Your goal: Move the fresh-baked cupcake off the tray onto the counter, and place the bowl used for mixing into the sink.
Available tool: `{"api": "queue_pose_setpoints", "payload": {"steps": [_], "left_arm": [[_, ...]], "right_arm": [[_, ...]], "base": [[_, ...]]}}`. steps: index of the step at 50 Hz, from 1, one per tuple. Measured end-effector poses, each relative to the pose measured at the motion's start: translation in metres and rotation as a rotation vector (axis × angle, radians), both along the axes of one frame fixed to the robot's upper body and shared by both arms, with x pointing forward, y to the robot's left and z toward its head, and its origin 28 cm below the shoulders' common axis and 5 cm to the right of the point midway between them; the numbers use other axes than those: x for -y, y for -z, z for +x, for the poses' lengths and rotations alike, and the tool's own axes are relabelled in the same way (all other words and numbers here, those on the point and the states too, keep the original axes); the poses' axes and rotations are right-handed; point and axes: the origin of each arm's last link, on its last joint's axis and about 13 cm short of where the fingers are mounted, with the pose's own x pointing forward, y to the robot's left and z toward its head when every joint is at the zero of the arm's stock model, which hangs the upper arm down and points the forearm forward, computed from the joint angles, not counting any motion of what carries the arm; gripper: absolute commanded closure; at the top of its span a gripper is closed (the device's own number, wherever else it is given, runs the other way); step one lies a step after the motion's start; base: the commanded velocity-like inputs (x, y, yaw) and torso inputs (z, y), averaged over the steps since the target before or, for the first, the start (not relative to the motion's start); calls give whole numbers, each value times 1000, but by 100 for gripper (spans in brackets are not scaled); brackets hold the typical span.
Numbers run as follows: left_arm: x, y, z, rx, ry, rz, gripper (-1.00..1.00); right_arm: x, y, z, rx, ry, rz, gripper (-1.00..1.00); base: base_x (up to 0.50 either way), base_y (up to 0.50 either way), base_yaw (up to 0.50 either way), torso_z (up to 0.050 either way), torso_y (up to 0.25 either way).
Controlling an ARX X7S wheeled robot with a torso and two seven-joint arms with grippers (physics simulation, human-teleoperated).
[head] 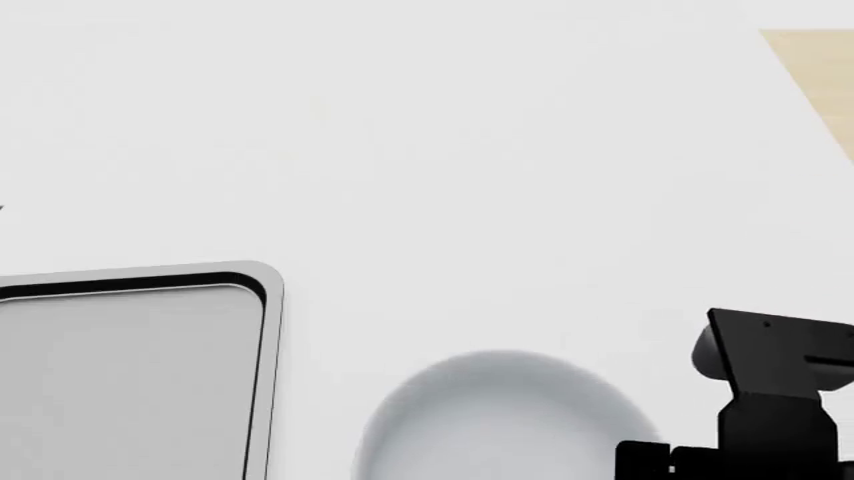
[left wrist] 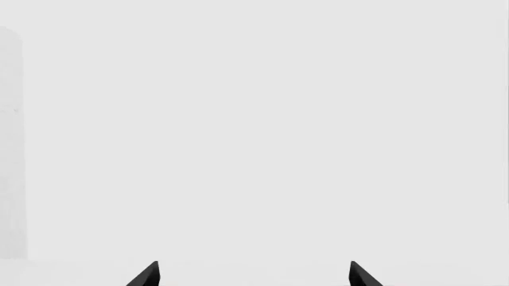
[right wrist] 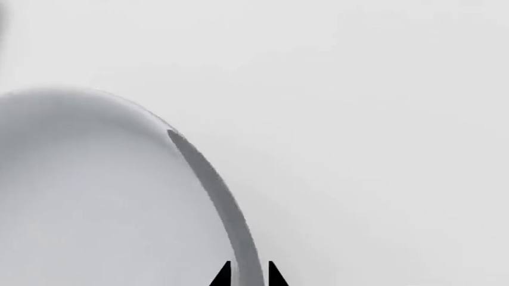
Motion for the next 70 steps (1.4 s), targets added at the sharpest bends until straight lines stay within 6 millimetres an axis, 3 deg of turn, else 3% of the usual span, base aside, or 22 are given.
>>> {"api": "queue_pose_setpoints", "payload": {"steps": [11, 29, 36, 55, 70], "left_arm": [[0, -1, 0, 0, 4, -4, -100], [1, -1, -1, 3, 7, -7, -100], [1, -2, -2, 8, 12, -9, -100], [1, -4, -3, 14, 20, -10, -100], [1, -2, -4, 14, 15, -11, -100]], "right_arm": [[0, -14, -4, 43, 17, 1, 100], [-2, -105, -20, 447, 133, 80, 100], [-5, -128, -27, 568, 150, 90, 100], [-11, -155, -43, 730, 144, 52, 100], [-17, -170, -58, 855, 118, -5, 100]], "base": [[6, 0, 0, 0, 0], [4, 0, 0, 0, 0], [4, 0, 0, 0, 0], [-487, 134, 0, 0, 0], [-88, 500, 0, 0, 0]]}}
